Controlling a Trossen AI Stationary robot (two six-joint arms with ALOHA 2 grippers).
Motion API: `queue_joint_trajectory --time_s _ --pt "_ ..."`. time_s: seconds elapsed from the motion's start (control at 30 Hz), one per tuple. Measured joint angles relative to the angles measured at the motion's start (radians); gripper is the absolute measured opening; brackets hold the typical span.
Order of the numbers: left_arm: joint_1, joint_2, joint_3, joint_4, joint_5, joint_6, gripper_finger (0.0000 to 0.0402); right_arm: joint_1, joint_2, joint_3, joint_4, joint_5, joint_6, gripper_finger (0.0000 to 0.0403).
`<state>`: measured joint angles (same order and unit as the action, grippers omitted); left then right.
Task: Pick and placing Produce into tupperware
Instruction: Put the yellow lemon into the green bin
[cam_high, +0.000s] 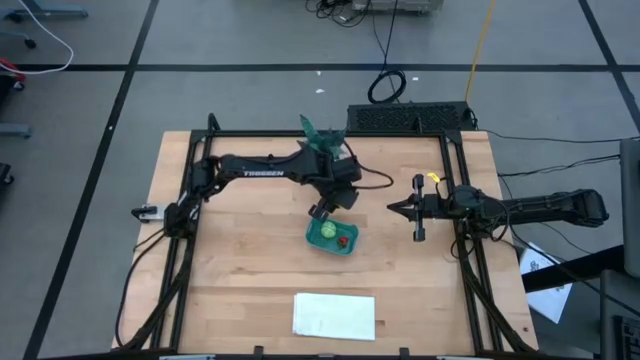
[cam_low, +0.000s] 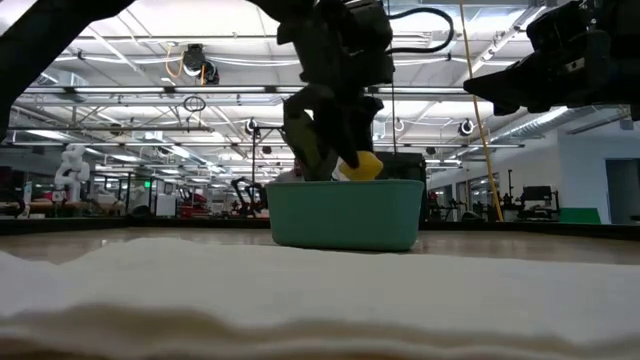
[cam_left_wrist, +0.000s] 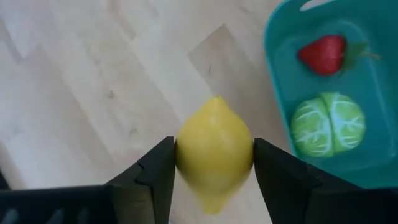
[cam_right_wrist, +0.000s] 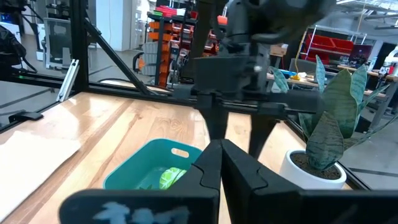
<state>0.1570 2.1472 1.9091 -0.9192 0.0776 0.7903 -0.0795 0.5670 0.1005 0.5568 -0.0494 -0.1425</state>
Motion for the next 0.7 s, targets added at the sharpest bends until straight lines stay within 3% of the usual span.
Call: queue_joint_trajectory --time_s 0.3,0.7 --pt "-0.022 -0.036 0.002 -0.007 0.002 -0.009 0.0184 0.0 0.0 0.0 0.0 -0.001 0.0 0.0" --pt "-0.005 -0.188 0.003 -0.007 0.108 -0.086 0.0184 0.001 0.0 0.0 0.0 -0.003 0.009 0.0"
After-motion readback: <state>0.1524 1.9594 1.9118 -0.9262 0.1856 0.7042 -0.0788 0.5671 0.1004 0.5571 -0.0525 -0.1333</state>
